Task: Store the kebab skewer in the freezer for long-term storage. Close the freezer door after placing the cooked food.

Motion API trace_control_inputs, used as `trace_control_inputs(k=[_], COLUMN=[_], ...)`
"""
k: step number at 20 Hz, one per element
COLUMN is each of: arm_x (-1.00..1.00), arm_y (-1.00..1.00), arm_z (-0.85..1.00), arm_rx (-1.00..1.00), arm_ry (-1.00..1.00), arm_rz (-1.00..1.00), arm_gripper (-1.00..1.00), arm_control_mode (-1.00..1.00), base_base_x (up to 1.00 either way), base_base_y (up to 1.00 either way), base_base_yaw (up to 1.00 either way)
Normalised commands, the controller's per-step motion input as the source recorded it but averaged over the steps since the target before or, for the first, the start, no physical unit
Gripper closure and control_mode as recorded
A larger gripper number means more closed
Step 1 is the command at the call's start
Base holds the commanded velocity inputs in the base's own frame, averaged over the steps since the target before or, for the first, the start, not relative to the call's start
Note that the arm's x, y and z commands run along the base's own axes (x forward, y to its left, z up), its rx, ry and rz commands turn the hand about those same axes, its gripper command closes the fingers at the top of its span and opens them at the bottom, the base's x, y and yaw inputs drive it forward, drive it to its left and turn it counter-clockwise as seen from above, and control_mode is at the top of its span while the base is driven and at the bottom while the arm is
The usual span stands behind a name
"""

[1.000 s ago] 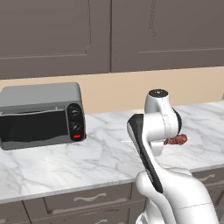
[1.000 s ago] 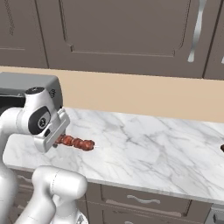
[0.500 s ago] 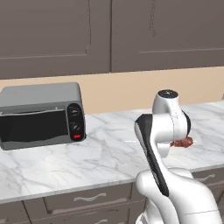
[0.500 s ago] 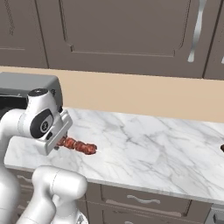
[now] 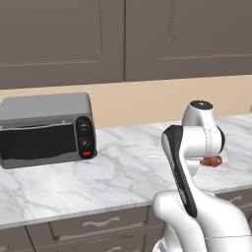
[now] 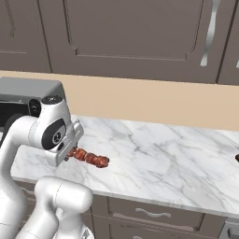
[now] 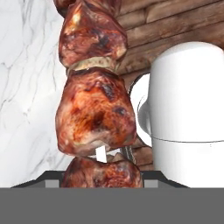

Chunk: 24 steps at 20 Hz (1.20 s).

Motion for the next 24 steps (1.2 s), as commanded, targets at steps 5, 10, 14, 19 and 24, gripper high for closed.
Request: trace_control_inputs(k=[5,10,14,19,24], arm_x=[-0.05,-0.06,0.00,0.00,0.00], arm_y=[0.00,0.00,0.00,0.00,0.00], arm_z=[0.00,0.00,0.00,0.00,0.00], arm_rx=[0.00,0.00,0.00,0.00,0.00], arm_ry=[0.00,0.00,0.00,0.00,0.00], arm_rz=[0.00,0.00,0.00,0.00,0.00], arm_gripper=[1.00,1.00,1.00,1.00,1.00], arm_control_mode=[-1.00,1.00,1.00,1.00,1.00], base_base_x=[0.00,-0.40,-0.62,-0.60,0.00], base_base_y=[0.00,0.00,-0.08,-0.17,-0.01], base_base_yaw=[0.00,-0.03,-0.31,-0.62,-0.97])
